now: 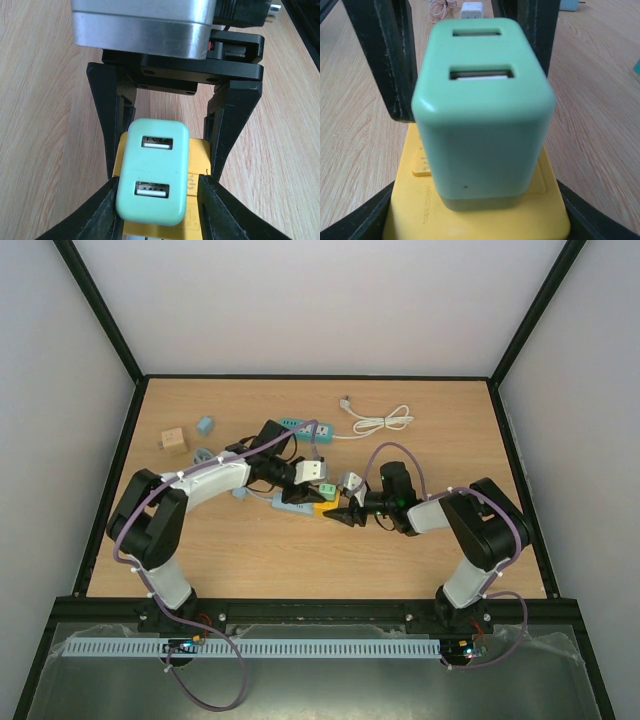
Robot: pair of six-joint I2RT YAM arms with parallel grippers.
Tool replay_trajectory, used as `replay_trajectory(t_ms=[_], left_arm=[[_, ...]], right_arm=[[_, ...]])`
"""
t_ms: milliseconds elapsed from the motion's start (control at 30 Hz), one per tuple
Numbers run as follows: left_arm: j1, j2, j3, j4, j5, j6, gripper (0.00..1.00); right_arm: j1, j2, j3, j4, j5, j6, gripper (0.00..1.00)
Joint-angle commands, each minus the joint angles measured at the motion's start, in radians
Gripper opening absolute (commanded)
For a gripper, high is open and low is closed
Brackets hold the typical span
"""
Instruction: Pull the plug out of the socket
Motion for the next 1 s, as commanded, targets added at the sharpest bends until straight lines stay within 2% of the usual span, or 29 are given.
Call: replay_trajectory(t_ms=[0, 233, 567, 967], left_arm=[[-0.011, -0.029, -0.021, 0.04, 0.013, -0.029, 0.39], [-0.006, -0.047, -0.025, 0.065, 0.048, -0.061, 0.25], [0.034, -0.074, -0.021, 0.077, 0.121, -0.112, 0.18], [0.051, -0.105, -0.013, 0.038, 0.089, -0.029, 0.16]], right_arm=[[0.016, 0.028, 0.018, -0.021, -0.025, -0.032, 0.3], [0.016, 0.036, 0.025, -0.029, -0.025, -0.032, 0.19], [0.021, 0.048, 0.047, -0.075, -0.025, -0.039, 0.02], [0.024, 0.077, 0.097, -0.153, -0.015, -0.041, 0.01]])
